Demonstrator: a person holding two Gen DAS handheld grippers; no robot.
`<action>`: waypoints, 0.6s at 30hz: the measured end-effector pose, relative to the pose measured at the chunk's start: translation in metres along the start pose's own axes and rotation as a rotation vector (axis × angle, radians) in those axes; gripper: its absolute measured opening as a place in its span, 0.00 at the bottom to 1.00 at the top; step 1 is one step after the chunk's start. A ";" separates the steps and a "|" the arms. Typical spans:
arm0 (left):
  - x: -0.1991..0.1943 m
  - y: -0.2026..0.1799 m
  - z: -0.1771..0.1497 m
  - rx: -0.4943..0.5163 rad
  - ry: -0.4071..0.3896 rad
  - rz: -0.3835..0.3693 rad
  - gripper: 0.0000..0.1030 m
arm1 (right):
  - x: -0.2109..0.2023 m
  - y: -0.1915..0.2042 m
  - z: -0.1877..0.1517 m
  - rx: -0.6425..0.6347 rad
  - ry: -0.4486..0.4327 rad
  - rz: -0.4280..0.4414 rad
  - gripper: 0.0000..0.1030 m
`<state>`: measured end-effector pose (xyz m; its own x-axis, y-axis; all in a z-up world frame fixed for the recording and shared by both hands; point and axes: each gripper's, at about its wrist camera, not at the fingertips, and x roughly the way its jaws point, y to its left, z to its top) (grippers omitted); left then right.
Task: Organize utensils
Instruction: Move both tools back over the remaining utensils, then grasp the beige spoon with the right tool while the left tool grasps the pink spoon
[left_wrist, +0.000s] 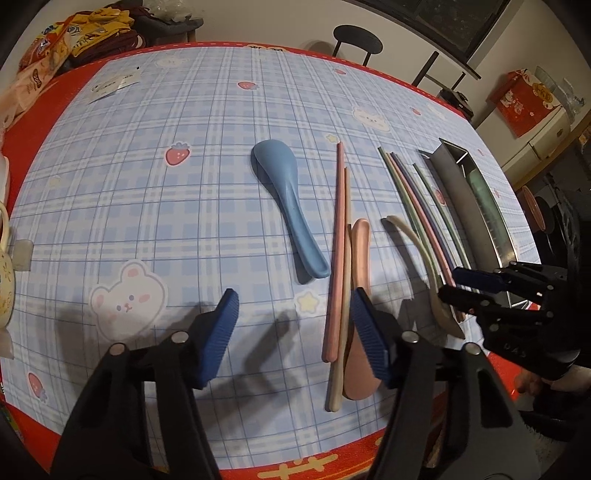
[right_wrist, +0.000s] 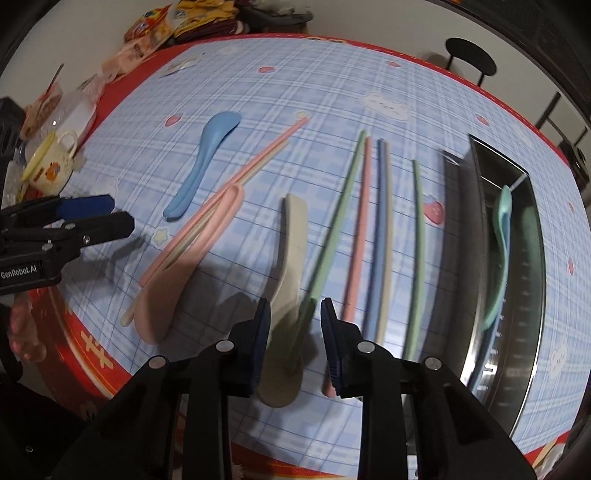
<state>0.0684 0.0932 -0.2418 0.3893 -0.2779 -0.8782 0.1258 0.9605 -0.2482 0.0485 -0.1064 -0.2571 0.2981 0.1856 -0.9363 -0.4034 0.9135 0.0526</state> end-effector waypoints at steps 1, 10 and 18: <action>0.000 0.001 0.000 -0.003 -0.001 -0.007 0.58 | 0.001 0.002 0.001 -0.008 0.004 0.002 0.25; 0.003 0.007 -0.002 -0.018 0.011 -0.039 0.50 | 0.008 0.007 0.002 0.025 0.023 0.049 0.23; 0.007 0.002 -0.004 -0.015 0.023 -0.066 0.40 | -0.002 -0.018 -0.002 0.107 -0.008 0.023 0.18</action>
<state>0.0679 0.0934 -0.2505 0.3594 -0.3406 -0.8688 0.1363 0.9402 -0.3122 0.0529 -0.1238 -0.2571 0.2966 0.2093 -0.9318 -0.3155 0.9424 0.1112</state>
